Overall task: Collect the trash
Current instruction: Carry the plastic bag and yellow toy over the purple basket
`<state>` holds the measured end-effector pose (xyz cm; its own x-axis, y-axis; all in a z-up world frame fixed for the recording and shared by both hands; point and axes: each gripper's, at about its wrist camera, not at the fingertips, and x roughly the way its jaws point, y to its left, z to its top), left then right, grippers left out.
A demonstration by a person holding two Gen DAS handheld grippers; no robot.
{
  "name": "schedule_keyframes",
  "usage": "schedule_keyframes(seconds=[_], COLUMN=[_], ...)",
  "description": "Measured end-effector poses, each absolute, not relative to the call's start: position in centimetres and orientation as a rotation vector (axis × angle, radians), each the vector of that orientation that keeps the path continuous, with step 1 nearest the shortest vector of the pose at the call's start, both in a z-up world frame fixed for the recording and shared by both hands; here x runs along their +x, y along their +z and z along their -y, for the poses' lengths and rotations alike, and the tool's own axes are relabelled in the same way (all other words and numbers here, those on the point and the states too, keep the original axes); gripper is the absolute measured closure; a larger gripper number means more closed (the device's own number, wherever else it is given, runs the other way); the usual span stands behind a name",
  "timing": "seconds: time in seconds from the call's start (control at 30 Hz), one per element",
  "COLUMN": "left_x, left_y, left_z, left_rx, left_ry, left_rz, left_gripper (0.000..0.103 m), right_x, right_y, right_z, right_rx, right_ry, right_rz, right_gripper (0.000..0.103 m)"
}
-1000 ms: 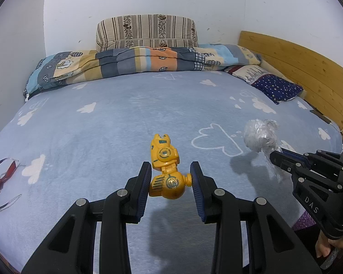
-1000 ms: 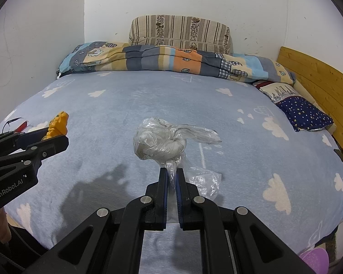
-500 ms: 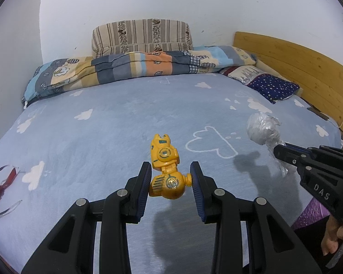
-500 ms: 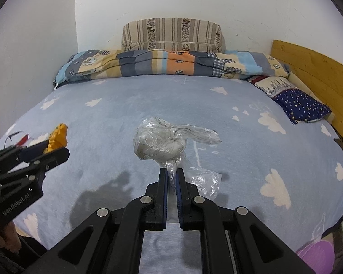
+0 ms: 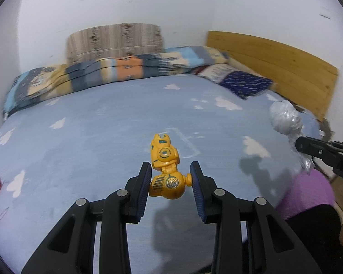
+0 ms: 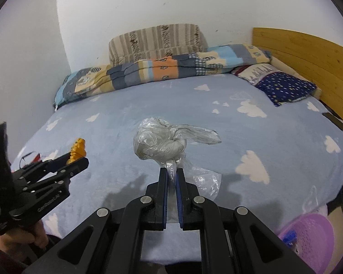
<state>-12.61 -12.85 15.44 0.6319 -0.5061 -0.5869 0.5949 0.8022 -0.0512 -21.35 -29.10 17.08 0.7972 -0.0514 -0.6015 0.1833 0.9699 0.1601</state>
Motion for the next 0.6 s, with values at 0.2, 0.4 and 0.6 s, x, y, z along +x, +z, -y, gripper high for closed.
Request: schedule_keyframes(seconds=[0.2, 0.4, 0.6], left_x=[-17.7, -23.2, -26.7], left_y=[17.2, 18.4, 18.3], left_z=[19.3, 26.4, 31.6], left_rx=[0.190, 0.252, 0.302], left_ry=[-0.853, -1.065, -1.199], left_rz=[-0.618, -0.622, -0.657], left_gripper=[0.069, 0.069, 0.069], right_x=[-28.4, -36.6, -41.7], right_y=[18.3, 17.5, 16.5], right_z=[35.0, 41.7, 45.3], right_rx=[0.287, 0.397, 0.473], right_ry=[-0.249, -0.411, -0.505], right_rz=[-0.611, -0.607, -0.608], right_gripper=[0.096, 0.096, 0.096])
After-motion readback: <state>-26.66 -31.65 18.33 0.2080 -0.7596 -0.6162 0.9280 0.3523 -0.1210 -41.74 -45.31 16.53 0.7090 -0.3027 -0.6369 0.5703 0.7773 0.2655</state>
